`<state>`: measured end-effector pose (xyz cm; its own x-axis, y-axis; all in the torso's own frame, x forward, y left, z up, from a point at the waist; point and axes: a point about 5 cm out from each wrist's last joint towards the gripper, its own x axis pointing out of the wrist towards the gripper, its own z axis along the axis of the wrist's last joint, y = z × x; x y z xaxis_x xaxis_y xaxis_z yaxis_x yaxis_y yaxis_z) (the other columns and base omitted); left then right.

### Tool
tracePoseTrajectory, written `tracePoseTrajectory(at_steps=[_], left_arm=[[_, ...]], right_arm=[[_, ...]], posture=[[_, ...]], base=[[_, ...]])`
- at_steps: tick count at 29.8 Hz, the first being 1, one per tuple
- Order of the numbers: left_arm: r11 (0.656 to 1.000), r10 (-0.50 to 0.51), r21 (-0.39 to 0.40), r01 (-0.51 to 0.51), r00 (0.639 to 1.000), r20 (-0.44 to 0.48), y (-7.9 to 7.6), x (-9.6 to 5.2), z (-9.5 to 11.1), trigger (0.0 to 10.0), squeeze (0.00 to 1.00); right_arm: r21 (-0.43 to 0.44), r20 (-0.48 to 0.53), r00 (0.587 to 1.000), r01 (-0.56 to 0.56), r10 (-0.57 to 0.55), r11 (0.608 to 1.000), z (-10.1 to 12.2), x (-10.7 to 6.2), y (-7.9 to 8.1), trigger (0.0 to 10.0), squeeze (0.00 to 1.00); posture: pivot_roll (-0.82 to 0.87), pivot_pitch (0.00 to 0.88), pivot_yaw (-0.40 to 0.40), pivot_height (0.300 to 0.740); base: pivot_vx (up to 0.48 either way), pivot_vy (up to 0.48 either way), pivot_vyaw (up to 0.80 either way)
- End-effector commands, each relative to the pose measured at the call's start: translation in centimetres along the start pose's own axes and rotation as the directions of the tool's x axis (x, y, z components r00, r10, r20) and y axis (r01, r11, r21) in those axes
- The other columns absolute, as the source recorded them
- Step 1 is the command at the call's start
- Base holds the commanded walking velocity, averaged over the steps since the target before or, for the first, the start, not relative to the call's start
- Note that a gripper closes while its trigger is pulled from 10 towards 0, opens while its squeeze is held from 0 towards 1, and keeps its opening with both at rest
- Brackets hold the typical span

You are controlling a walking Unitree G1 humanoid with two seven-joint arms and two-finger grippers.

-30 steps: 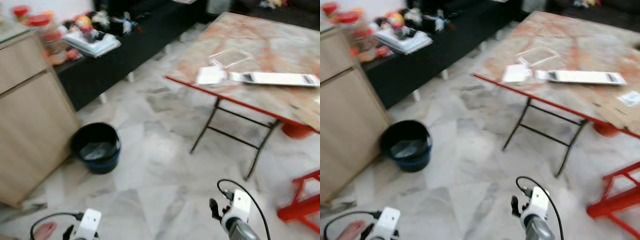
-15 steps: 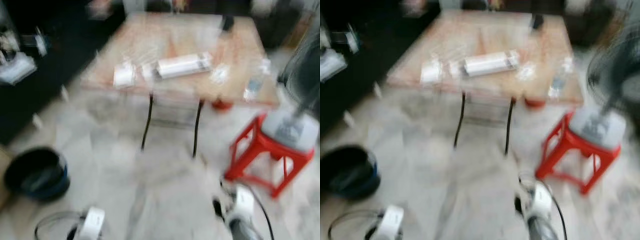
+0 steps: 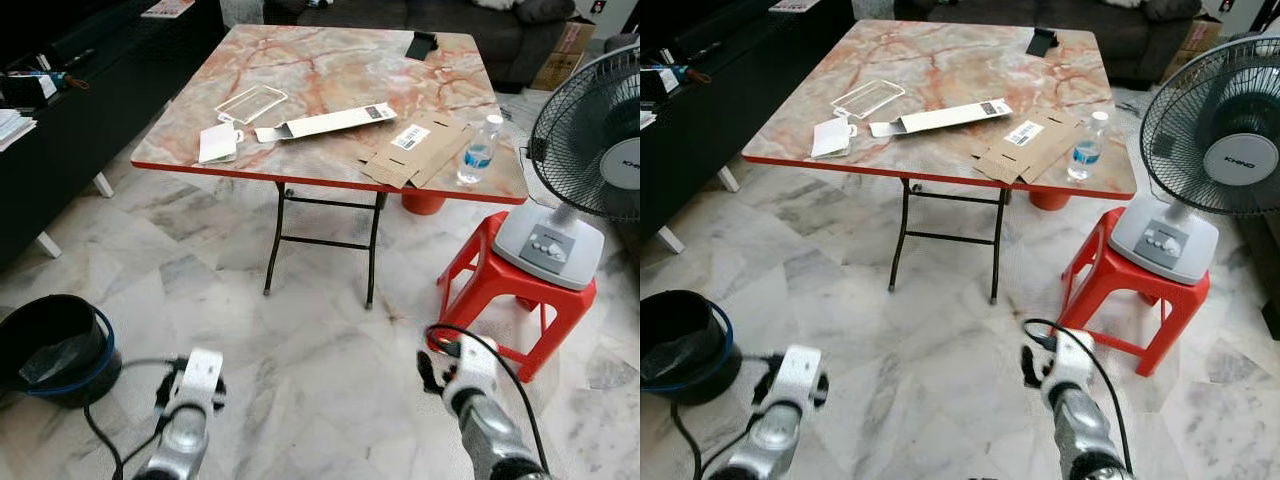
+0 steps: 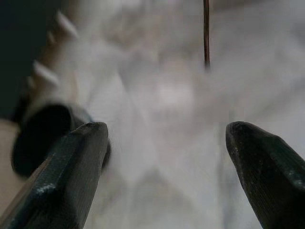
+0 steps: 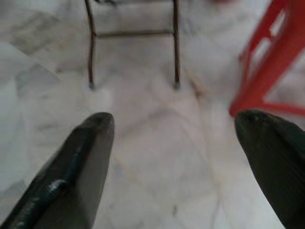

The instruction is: Picking trash to rubbish bin

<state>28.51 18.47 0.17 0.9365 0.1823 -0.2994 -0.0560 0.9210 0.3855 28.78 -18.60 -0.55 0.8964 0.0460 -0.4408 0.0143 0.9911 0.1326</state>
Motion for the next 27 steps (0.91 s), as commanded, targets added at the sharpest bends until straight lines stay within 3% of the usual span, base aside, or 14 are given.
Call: tracePoseTrajectory(at_steps=[1,5,8,11,12,15,18,27], left_arm=[[1.000,0.021,-0.004,-0.021,0.997,0.075,0.1,0.4,1.5,10.0,0.00],[0.998,0.062,-0.042,-0.053,0.968,0.245,0.5,1.0,5.1,10.0,0.00],[0.990,0.102,-0.126,-0.058,0.923,0.371,0.7,1.0,8.4,10.0,0.00],[0.988,0.105,-0.148,-0.044,0.895,0.434,0.4,0.8,10.1,10.0,0.00],[0.986,0.101,-0.163,-0.024,0.871,0.481,0.2,0.7,11.5,10.0,0.00],[0.986,0.098,-0.168,-0.009,0.843,0.529,-0.3,0.8,13.4,10.0,0.00],[0.982,0.114,-0.189,-0.013,0.839,0.533,-0.4,1.1,14.5,10.0,0.00],[0.985,0.071,-0.173,0.028,0.841,0.537,-0.5,0.8,14.3,10.0,0.00]], right_arm=[[-0.049,0.100,0.994,-0.048,0.052,0.998,2.3,0.7,1.1,10.0,0.00],[-0.069,0.301,0.947,-0.093,0.110,0.993,6.7,1.3,3.0,10.0,0.00],[-0.128,0.477,0.852,-0.173,0.214,0.977,11.2,1.3,5.6,10.0,0.00],[-0.182,0.530,0.804,-0.202,0.269,0.962,12.8,1.0,6.9,10.0,0.00],[-0.205,0.559,0.774,-0.219,0.297,0.954,13.8,0.8,7.7,10.0,0.00],[-0.222,0.547,0.775,-0.233,0.318,0.947,13.9,1.0,8.6,10.0,0.00],[-0.213,0.550,0.772,-0.239,0.318,0.948,13.8,1.1,9.3,10.0,0.00],[-0.220,0.577,0.746,-0.249,0.332,0.943,14.8,0.8,10.2,10.0,0.00]], posture=[[0.08,0.152,-0.034,0.740],[0.08,0.154,-0.044,0.740],[0.06,0.149,-0.047,0.740],[0.05,0.142,-0.053,0.740],[0.06,0.141,-0.060,0.740],[0.06,0.135,-0.074,0.740],[0.08,0.124,-0.084,0.740],[0.07,0.111,-0.085,0.740]], base=[[0.000,0.000,0.00],[0.000,0.000,0.00],[0.000,0.000,0.00],[0.000,0.000,0.00],[0.000,0.000,0.00],[0.000,0.000,0.00],[0.000,0.000,0.00],[0.000,0.000,0.00]])
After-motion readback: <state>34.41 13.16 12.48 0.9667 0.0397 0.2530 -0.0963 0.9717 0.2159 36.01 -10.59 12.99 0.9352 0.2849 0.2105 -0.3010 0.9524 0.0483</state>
